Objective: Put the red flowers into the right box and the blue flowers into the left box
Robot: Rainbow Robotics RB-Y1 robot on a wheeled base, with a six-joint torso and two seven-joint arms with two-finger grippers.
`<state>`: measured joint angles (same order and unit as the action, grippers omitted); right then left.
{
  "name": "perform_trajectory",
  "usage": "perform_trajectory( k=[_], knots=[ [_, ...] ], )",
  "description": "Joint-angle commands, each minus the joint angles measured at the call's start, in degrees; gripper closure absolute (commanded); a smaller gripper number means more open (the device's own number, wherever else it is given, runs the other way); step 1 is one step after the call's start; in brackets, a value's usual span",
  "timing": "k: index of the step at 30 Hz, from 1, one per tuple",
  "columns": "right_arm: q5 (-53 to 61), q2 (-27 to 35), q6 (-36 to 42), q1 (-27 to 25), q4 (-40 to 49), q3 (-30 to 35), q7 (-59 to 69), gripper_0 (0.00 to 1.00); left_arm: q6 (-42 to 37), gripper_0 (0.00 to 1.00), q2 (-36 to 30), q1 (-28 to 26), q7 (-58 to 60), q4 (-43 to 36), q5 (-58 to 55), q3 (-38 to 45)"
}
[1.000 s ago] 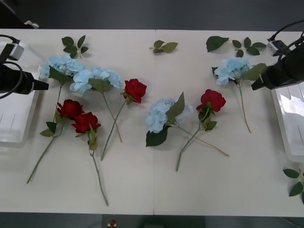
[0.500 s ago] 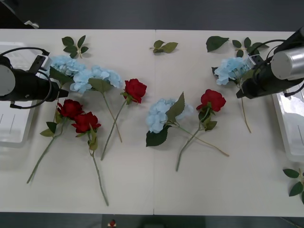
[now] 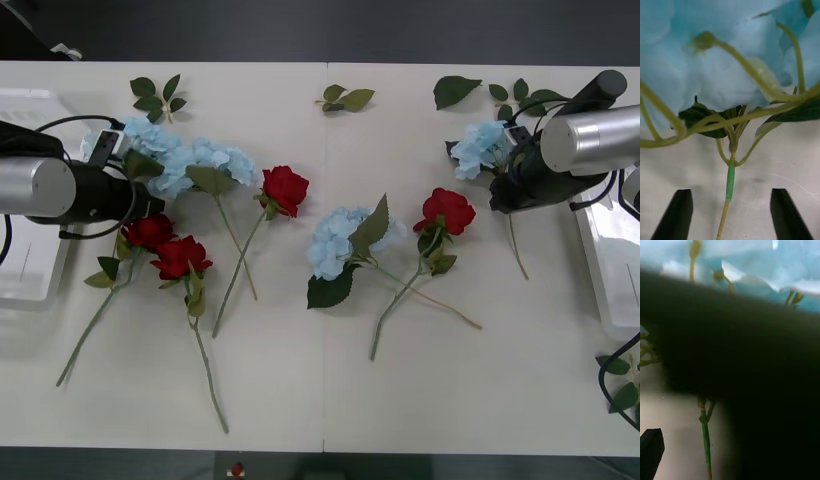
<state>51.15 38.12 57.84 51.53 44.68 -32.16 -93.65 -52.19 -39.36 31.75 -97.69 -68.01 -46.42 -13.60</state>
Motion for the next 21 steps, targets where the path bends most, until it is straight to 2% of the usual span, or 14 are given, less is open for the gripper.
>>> perform_trajectory(
  k=[1,2,4,5,6,7,14,18,21],
  knots=[
    [-1.58,0.02,-0.44,2.17,0.24,-0.10,-1.80,0.95,0.77,0.02,0.17,0.86,0.13,0.51,0.54,1.03],
    [-1.58,-0.06,-0.62,2.17,0.24,-0.10,-1.80,0.96,0.86,0.08,0.25,0.86,0.13,0.60,0.45,1.03],
    [-1.49,-0.15,-1.06,2.17,-0.29,-0.10,-1.98,1.00,0.77,0.49,0.43,0.68,0.13,0.60,0.54,1.03],
    [-1.49,-0.24,-1.24,2.17,-0.38,-0.10,-2.06,1.00,0.86,0.60,0.43,0.68,0.13,0.60,0.54,1.12],
    [-1.49,-0.33,-1.41,2.17,-0.64,-0.10,-2.15,1.00,0.77,0.88,0.43,0.68,0.22,0.60,0.36,1.03],
    [-1.49,-0.33,-1.67,2.17,-0.91,-0.10,-2.33,1.00,0.86,1.00,0.43,0.60,0.31,0.60,0.36,1.03],
    [-1.40,-0.42,-1.94,2.17,-1.17,-0.10,-3.12,1.00,0.77,1.00,-0.01,0.60,0.40,0.16,-1.22,2.53],
    [-0.61,-0.15,-1.76,2.17,-1.26,0.52,-4.00,1.00,-1.69,1.00,-1.77,0.95,0.49,-3.18,-2.28,4.37],
    [4.40,1.61,-0.88,2.52,-1.17,2.36,-8.83,1.00,-4.68,1.00,-3.61,1.04,0.75,-6.88,-2.89,6.75]
  ],
)
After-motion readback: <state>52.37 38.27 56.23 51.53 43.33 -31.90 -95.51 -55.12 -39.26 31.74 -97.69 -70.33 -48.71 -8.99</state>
